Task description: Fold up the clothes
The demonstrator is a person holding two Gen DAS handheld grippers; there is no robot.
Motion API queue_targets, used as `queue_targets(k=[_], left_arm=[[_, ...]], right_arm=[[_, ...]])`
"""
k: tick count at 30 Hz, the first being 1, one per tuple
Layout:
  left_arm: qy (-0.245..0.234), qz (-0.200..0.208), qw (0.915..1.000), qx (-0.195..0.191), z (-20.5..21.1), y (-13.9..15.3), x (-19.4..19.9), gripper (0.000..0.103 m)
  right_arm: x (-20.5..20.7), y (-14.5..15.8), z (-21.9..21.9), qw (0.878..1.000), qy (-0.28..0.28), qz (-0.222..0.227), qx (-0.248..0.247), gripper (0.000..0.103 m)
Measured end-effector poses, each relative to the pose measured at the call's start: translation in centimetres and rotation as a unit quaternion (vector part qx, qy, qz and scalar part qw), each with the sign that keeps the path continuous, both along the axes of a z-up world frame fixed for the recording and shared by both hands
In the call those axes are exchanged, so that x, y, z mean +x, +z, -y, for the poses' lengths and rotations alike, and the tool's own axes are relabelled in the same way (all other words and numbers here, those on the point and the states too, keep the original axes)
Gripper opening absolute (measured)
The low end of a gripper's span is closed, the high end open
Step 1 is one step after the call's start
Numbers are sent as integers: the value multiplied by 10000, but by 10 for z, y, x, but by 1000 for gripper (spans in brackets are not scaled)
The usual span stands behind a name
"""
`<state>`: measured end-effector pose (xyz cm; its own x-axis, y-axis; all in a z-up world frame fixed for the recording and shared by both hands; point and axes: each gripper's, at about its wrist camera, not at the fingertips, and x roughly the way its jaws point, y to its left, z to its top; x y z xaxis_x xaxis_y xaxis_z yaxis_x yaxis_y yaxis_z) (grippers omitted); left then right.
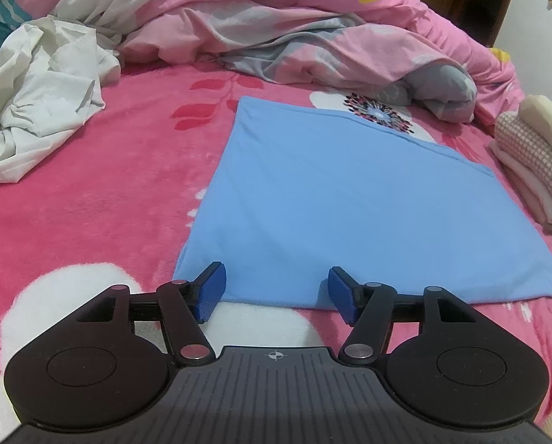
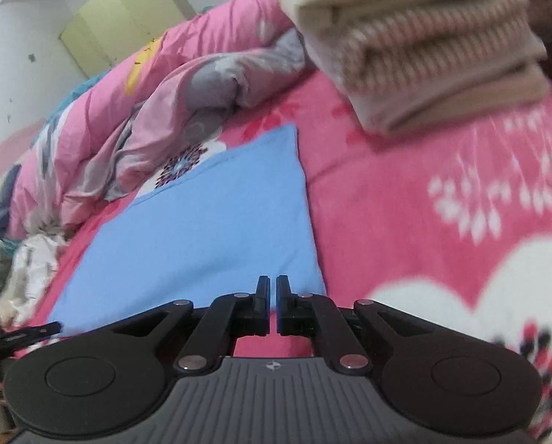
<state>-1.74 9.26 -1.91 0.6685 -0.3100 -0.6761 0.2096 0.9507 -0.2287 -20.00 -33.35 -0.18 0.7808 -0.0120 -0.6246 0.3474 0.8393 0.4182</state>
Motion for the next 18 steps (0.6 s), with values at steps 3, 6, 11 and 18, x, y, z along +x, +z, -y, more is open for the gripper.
queue_targets(k=[3, 6, 11, 18], left_arm=[[-5, -3, 10000, -27, -1, 0, 0, 61], [-26, 12, 10000, -31, -1, -1, 0, 62], [-45, 16, 10000, -10, 0, -2, 1, 64], [-47, 25, 10000, -7, 1, -2, 0, 65]], right_arm=[[13, -2, -5, 9987, 79, -161, -478, 2], [7, -16, -12, 9944, 254, -567, -856, 2], [-26, -10, -3, 9973, -23, -466, -571, 2], [-18, 0, 6, 9984, -205, -246, -462, 2]])
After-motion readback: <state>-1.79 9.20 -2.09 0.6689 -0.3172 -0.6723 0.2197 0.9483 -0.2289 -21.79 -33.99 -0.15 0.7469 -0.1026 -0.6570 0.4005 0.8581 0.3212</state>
